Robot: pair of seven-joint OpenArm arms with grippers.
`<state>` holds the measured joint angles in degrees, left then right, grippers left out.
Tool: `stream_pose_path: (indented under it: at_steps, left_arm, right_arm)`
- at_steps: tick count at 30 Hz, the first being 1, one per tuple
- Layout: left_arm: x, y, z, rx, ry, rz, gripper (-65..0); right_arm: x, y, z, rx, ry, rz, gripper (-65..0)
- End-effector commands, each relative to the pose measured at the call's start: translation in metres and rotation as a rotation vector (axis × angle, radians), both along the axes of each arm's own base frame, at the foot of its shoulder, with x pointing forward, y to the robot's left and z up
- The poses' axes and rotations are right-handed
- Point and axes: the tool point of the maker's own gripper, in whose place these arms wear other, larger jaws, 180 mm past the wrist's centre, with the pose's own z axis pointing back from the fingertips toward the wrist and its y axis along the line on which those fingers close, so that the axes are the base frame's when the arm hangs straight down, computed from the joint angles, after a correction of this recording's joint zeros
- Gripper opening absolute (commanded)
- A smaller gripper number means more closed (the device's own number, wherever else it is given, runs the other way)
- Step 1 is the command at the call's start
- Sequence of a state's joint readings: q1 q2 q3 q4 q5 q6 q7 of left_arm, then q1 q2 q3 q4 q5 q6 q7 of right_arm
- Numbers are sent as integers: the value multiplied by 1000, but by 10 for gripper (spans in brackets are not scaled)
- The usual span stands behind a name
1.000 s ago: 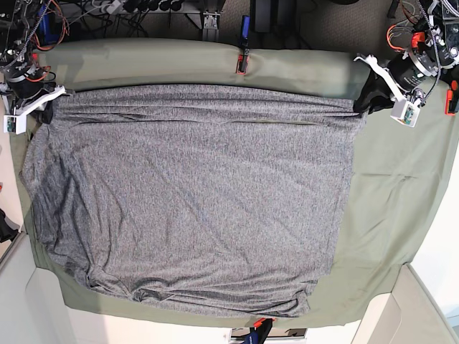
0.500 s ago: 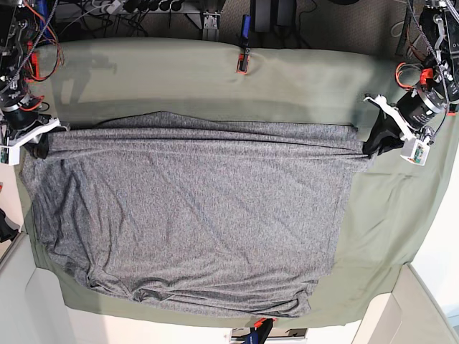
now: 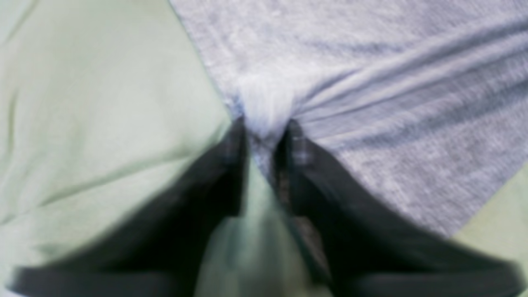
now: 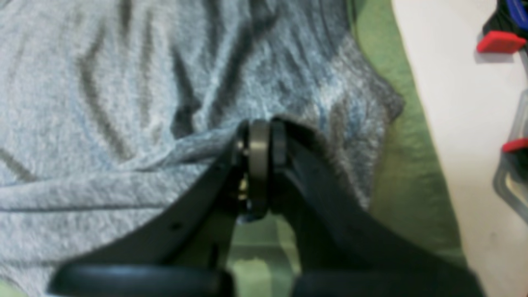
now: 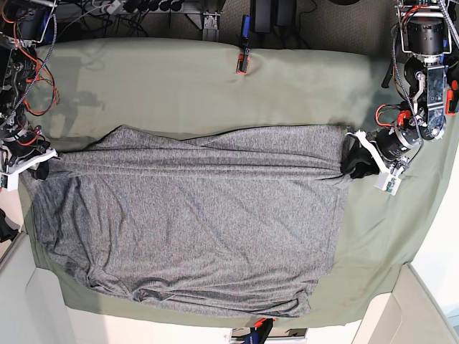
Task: Fold the T-shirt properly
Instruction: 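Drag the held collar edge toward the hem with both grippers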
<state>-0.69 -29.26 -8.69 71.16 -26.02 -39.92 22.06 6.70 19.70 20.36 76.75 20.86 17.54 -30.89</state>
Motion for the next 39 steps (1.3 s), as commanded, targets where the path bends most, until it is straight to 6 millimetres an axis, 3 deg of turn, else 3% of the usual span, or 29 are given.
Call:
stream_pose_path:
  at_steps: [1, 3, 6, 15, 19, 27, 29, 31, 32, 36, 39]
  left_arm:
    - [10, 7, 16, 2, -48, 5, -363]
    - [7, 8, 12, -1, -19, 7, -328]
    - [0, 8, 10, -39, 56, 12, -328]
    - [-49, -13, 25, -49, 134, -94, -328]
    - [-69, -16, 6, -44, 185, -91, -328]
    - [-71, -25, -10, -28, 186, -78, -331]
    - [-69, -24, -9, -18, 175, -78, -403]
    - [-69, -23, -9, -10, 172, -78, -610]
    - [-69, -22, -8, -9, 172, -77, -650]
    - [-66, -9, 3, 23, 162, -60, -650]
    - [-60, 6, 24, 22, 134, -35, -650]
  right_arm:
    - [12, -10, 20, -21, -61, -12, -650]
    - [11, -11, 17, -18, -53, -14, -650]
    - [10, -11, 15, -17, -48, -15, -650]
    - [10, -3, 16, 19, -60, 15, -650]
    - [10, -1, 15, 21, -57, 23, -650]
    - [9, 0, 14, 25, -54, 24, -650]
    - [9, 3, 12, 32, -49, 25, -650]
    - [9, 6, 11, 40, -50, 25, -650]
    - [9, 8, 10, 45, -50, 26, -650]
    - [10, 13, 8, 59, -51, 26, -650]
    - [9, 9, 11, 57, -54, 18, -650]
